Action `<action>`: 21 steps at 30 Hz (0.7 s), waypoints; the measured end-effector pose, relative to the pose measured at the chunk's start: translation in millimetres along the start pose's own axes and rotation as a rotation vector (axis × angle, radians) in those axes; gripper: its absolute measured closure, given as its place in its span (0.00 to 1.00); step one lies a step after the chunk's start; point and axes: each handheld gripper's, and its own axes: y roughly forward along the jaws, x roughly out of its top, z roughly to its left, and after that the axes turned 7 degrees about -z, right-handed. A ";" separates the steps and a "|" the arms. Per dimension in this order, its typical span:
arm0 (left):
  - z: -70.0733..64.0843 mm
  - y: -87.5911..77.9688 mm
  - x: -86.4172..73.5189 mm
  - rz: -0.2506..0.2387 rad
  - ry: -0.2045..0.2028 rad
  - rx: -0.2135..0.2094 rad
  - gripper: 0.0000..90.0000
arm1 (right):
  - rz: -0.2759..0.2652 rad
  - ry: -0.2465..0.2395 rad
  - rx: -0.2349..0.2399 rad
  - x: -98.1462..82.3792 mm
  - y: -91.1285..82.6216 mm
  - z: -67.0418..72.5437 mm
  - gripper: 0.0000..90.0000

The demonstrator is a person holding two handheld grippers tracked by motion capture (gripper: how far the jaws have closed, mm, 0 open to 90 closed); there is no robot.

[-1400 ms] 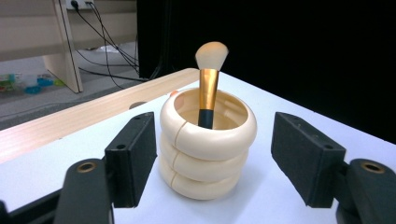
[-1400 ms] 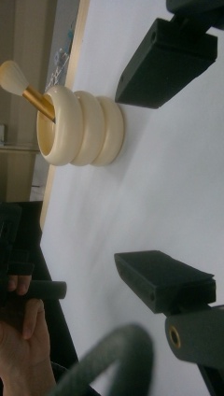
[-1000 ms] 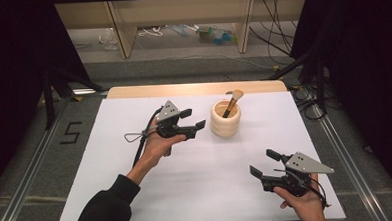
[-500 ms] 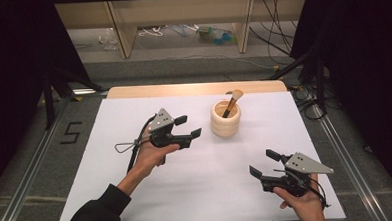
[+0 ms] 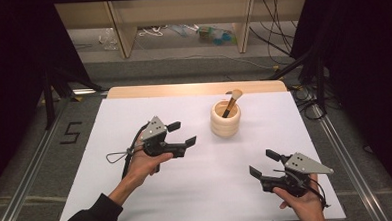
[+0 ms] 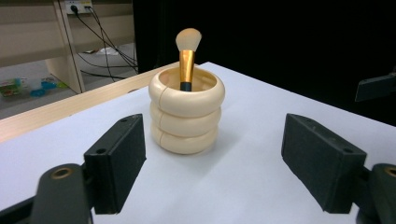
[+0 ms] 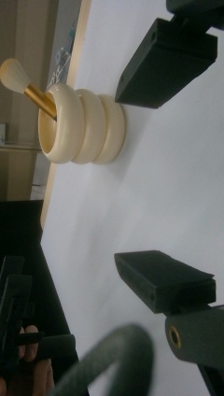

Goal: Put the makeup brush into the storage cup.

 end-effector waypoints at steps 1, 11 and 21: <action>0.3 -2.1 -0.5 0.003 0.004 0.001 0.23 | 0.011 -0.005 -0.009 0.3 -0.5 -0.1 0.23; 1.6 -21.7 -4.5 -0.015 -0.014 0.022 0.18 | 0.005 -0.001 -0.004 -0.1 0.3 0.1 0.23; -2.0 -33.1 -7.6 -0.021 0.003 0.021 0.18 | 0.006 0.000 -0.003 -0.1 0.2 0.0 0.23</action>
